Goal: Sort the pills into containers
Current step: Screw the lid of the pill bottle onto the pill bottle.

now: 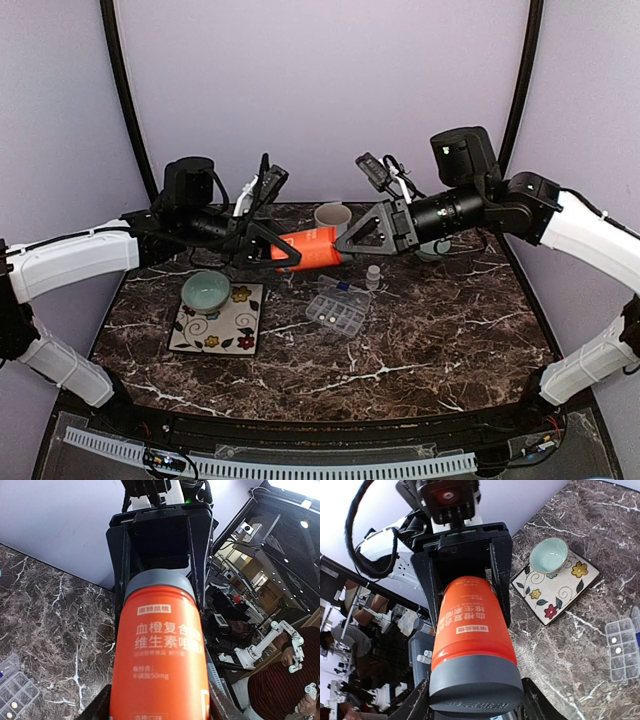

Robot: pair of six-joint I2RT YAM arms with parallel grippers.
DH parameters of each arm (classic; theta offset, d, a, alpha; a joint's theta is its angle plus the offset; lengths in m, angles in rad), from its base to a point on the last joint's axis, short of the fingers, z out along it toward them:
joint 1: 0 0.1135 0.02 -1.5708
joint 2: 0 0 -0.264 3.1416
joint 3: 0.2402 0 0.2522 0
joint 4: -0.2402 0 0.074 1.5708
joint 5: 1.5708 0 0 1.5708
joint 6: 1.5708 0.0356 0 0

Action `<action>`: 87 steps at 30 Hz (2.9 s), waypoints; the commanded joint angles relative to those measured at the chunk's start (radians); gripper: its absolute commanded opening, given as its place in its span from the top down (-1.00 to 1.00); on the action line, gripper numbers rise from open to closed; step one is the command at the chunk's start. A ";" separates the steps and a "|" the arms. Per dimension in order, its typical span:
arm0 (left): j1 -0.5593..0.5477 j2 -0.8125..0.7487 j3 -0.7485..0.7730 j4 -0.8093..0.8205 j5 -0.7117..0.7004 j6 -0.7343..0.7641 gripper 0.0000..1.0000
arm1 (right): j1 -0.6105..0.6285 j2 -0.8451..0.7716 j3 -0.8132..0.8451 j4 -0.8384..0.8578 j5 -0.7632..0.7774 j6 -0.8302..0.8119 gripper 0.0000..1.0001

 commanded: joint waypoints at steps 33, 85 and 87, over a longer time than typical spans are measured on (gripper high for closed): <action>-0.369 -0.169 0.093 -0.122 -1.019 0.718 1.00 | -0.044 0.127 -0.129 0.326 -0.157 0.477 0.98; -0.520 -0.112 -0.031 0.144 -1.477 0.967 0.55 | -0.082 0.102 -0.153 0.275 -0.115 0.445 1.00; -0.522 -0.104 -0.039 0.180 -1.494 0.985 0.67 | -0.083 0.101 -0.158 0.277 -0.112 0.450 1.00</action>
